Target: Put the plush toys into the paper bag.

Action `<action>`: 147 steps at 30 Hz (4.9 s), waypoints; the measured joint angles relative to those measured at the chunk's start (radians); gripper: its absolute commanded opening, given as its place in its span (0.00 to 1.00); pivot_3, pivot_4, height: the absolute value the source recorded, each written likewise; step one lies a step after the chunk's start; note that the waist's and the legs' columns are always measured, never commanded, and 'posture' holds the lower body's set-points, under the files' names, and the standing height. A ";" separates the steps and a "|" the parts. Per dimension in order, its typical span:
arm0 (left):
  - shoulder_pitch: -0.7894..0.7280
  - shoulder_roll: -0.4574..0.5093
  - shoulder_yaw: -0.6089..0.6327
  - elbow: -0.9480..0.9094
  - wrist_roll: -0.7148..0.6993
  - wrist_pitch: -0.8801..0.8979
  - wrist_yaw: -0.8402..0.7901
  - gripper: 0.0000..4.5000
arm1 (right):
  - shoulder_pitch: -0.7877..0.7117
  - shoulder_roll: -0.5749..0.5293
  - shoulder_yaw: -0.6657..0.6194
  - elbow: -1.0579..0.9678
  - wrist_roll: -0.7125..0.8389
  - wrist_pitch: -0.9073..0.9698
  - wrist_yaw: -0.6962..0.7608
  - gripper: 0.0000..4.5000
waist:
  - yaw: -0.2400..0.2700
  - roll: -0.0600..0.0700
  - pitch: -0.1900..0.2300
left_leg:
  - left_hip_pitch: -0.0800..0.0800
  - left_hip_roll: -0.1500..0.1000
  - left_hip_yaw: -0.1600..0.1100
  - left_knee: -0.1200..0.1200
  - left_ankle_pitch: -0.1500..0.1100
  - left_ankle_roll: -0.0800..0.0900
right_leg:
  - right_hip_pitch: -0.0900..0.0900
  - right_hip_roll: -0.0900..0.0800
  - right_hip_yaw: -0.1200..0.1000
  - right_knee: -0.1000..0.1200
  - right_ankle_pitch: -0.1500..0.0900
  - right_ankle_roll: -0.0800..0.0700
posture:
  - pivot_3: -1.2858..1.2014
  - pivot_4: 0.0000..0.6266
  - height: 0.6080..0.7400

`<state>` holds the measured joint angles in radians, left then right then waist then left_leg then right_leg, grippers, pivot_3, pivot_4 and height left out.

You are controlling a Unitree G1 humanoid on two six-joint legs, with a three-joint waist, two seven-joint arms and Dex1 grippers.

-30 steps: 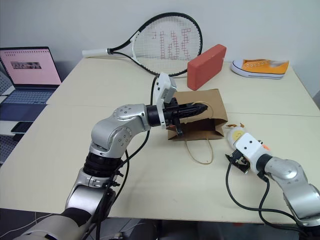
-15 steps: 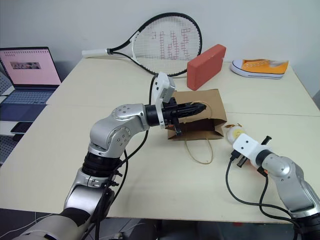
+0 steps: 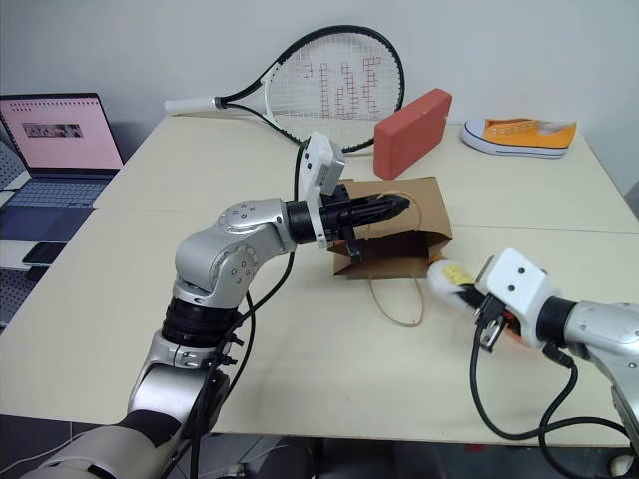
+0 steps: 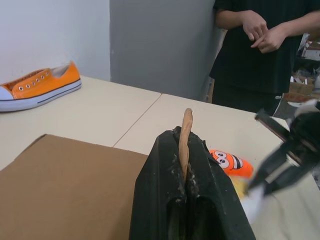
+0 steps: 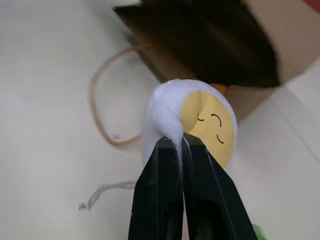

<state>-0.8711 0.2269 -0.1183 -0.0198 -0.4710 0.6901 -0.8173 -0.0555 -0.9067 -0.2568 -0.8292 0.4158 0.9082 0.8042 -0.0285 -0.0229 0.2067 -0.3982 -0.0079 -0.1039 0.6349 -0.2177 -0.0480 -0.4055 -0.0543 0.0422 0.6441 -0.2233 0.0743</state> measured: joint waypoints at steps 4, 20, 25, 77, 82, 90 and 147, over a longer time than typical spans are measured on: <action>-0.005 -0.007 0.001 0.014 -0.001 0.002 -0.001 0.00 | -0.084 0.075 0.094 0.008 0.014 0.025 -0.081 0.01 | -0.002 0.000 0.000 | 0.000 0.000 0.000 0.000 0.000 0.000 | 0.000 0.000 0.000 0.000 0.000 0.000 | 0.52 0.24 1.00; 0.003 0.043 -0.001 -0.043 -0.040 0.029 -0.047 0.00 | -0.357 0.411 0.402 0.410 -0.233 -0.100 -0.397 0.01 | -0.002 0.000 0.000 | -0.001 0.000 -0.001 -0.001 0.000 0.000 | -0.002 0.000 0.000 0.000 0.000 0.000 | 0.52 0.24 1.00; 0.004 0.044 -0.001 -0.049 -0.040 0.030 -0.046 0.00 | -0.367 0.452 0.437 0.529 -0.326 -0.198 -0.458 0.01 | -0.003 0.000 0.000 | 0.000 0.000 0.000 -0.001 0.000 0.000 | -0.002 0.000 0.000 0.001 0.000 0.000 | 0.52 0.24 1.00; 0.019 -0.013 -0.023 -0.004 -0.033 0.024 0.009 0.00 | 0.352 0.237 -0.290 0.218 -0.177 -0.113 -0.112 0.92 | -0.001 0.000 0.000 | 0.000 0.000 0.003 0.000 0.000 0.000 | 0.000 0.000 0.002 0.000 0.000 -0.001 | 0.52 0.24 1.00; 0.019 -0.013 -0.024 -0.004 -0.032 0.022 0.007 0.00 | 0.295 0.252 -0.224 0.324 -0.181 -0.134 -0.158 0.71 | -0.001 0.001 0.000 | 0.000 0.000 0.002 0.000 0.000 0.000 | -0.001 0.000 0.002 0.000 0.000 -0.001 | 0.52 0.24 1.00; 0.028 -0.003 -0.023 -0.006 -0.032 0.022 0.012 0.00 | 0.279 0.244 -0.192 0.345 -0.176 -0.140 -0.173 0.10 | 0.000 0.001 0.000 | 0.000 0.000 0.002 0.000 0.000 0.000 | 0.000 0.000 0.002 0.000 0.000 0.000 | 0.52 0.24 1.00; 0.001 0.011 0.019 -0.064 -0.118 0.130 0.042 0.00 | -0.345 0.674 0.447 0.522 -0.278 -0.164 -0.581 0.99 | -0.004 0.000 0.000 | -0.001 0.000 -0.001 -0.004 0.000 0.000 | -0.004 0.000 0.000 0.001 0.000 -0.001 | 0.52 0.24 1.00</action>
<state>-0.8706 0.2377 -0.0991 -0.0843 -0.5889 0.8200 -0.7750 -0.4008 -0.2330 0.1900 -0.3073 0.1375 0.7444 0.2232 -0.0325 -0.0225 0.2068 -0.3989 -0.0079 -0.1047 0.6314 -0.2175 -0.0481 -0.4091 -0.0539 0.0422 0.6453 -0.2238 0.0729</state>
